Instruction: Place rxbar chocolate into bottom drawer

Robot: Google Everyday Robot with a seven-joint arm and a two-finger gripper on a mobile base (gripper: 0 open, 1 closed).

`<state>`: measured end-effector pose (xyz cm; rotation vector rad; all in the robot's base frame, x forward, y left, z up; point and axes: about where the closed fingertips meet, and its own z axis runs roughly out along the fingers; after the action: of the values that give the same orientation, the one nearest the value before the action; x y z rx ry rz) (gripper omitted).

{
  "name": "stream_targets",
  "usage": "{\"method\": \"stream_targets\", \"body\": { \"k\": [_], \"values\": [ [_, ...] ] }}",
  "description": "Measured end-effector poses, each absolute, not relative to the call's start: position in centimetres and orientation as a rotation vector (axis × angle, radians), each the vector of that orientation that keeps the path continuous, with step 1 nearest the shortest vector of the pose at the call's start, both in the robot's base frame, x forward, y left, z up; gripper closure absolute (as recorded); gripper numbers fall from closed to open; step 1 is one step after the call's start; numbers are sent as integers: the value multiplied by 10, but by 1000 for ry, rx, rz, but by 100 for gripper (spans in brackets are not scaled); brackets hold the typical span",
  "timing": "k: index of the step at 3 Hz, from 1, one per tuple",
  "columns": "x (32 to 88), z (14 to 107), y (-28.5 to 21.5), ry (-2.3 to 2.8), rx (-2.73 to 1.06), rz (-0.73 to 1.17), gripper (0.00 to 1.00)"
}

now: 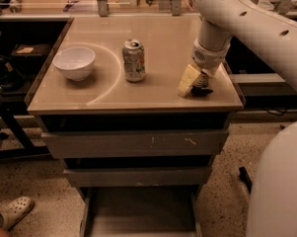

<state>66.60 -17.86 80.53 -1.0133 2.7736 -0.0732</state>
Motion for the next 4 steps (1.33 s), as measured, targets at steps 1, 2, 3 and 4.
{"method": "stream_targets", "body": {
  "k": [1, 2, 3, 4],
  "values": [
    [666, 805, -179, 2774, -1013, -73, 64],
    [666, 805, -179, 2774, -1013, -73, 87],
    [666, 805, -179, 2774, -1013, -73, 100],
    [666, 814, -178, 2774, -1013, -73, 100]
  ]
}}
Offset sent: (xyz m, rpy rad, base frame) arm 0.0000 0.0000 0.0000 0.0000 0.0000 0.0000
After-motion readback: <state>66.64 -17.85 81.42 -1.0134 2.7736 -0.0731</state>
